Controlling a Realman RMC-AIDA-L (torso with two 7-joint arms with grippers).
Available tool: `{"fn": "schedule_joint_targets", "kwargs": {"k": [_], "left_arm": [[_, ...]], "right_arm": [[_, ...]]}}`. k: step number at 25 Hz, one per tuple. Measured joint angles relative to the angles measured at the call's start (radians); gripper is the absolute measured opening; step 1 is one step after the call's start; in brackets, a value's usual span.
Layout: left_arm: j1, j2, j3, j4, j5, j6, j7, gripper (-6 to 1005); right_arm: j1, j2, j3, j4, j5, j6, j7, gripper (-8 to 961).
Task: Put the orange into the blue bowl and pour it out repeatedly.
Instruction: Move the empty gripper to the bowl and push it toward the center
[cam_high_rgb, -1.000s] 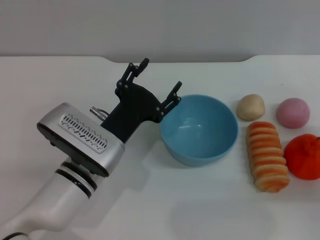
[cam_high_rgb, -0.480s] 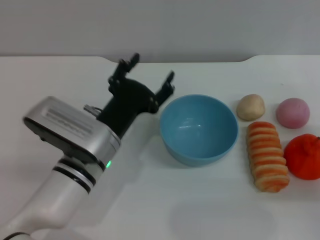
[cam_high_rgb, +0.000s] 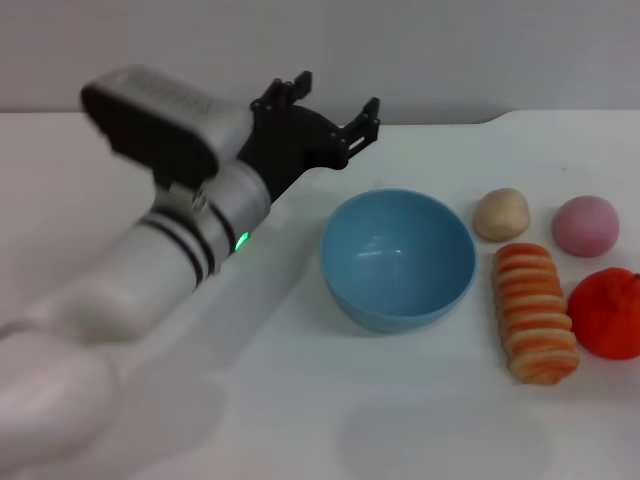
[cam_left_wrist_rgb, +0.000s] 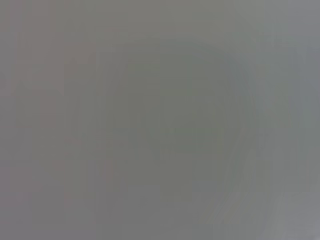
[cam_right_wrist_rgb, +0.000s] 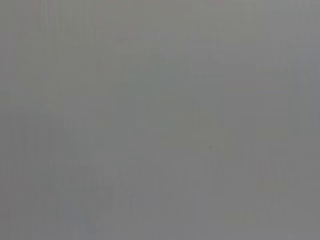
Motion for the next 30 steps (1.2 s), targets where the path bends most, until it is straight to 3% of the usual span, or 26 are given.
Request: {"fn": "schedule_joint_targets", "kwargs": {"k": [1,6,10,19,23,30], "left_arm": [[0.000,-0.002,-0.067,0.059,0.040,0.142,0.003,795],[0.003,-0.012,-0.181,0.165,0.067,0.385,0.057,780],[-0.004,-0.030,-0.361,0.254,0.062,0.692,0.129,768],[-0.049,-0.033,-0.653,0.243,-0.083,1.094,0.249,760],[-0.039,-0.035,-0.698,0.235,-0.233,1.160,0.353,791],[-0.064,-0.037,-0.689,0.202,-0.266,1.246,0.365,813]], "right_arm": [[0.000,0.000,0.000,0.000,0.000,0.000,-0.002,617],[0.000,-0.001,0.000,0.001,0.000,0.001,-0.007,617],[-0.001,-0.001,0.000,0.001,0.000,0.001,-0.007,617],[0.003,0.000,0.000,0.001,0.000,0.001,-0.008,616],[0.004,0.000,0.000,0.000,0.000,0.002,-0.009,618],[0.005,0.000,0.000,-0.001,0.000,0.002,-0.009,617]]}}
